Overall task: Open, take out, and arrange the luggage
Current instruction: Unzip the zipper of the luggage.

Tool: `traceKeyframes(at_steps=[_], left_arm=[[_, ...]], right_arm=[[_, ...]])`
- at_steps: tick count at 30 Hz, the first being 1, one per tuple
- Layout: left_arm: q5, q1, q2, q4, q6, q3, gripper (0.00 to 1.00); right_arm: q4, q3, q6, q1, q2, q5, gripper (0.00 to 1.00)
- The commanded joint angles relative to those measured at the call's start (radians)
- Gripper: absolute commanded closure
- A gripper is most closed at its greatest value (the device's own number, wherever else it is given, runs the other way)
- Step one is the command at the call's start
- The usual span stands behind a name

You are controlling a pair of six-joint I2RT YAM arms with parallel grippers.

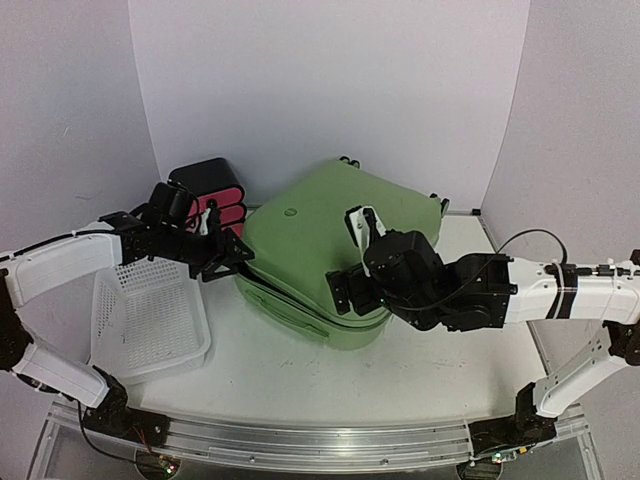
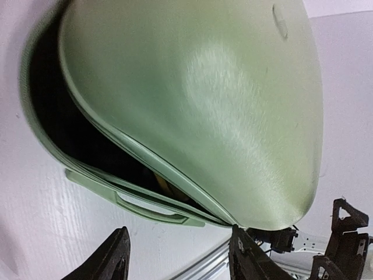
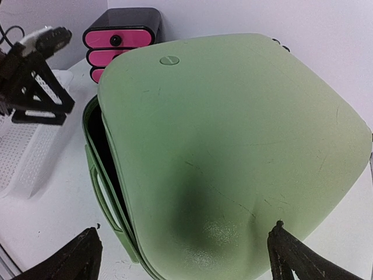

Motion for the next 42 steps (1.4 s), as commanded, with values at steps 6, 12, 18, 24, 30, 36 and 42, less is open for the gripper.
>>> traceKeyframes(at_steps=[6,12,18,24,30,36,42], left_arm=[[-0.05,0.24,0.009,-0.112,0.178,0.206,0.42],[-0.028,0.3,0.243,-0.072,0.193,0.377,0.42],[0.009,0.305,0.409,0.036,0.152,0.459,0.36],[0.07,0.305,0.526,0.103,0.105,0.523,0.3],[0.104,0.28,0.552,0.174,0.038,0.481,0.29],[0.111,0.234,0.539,0.177,0.011,0.457,0.29],[0.042,0.163,0.456,0.177,-0.009,0.372,0.29]], right_arm=[[0.015,0.007,0.005,-0.008,-0.034,0.034,0.02],[0.017,-0.001,0.011,-0.008,-0.051,0.028,0.02],[0.023,-0.033,0.012,-0.008,-0.074,0.029,0.02],[0.044,-0.046,-0.01,-0.008,-0.094,0.021,0.02],[0.063,-0.05,-0.029,-0.008,-0.091,0.024,0.02],[0.08,-0.05,-0.04,-0.008,-0.081,0.015,0.02],[0.084,-0.058,-0.031,-0.008,-0.092,-0.002,0.02]])
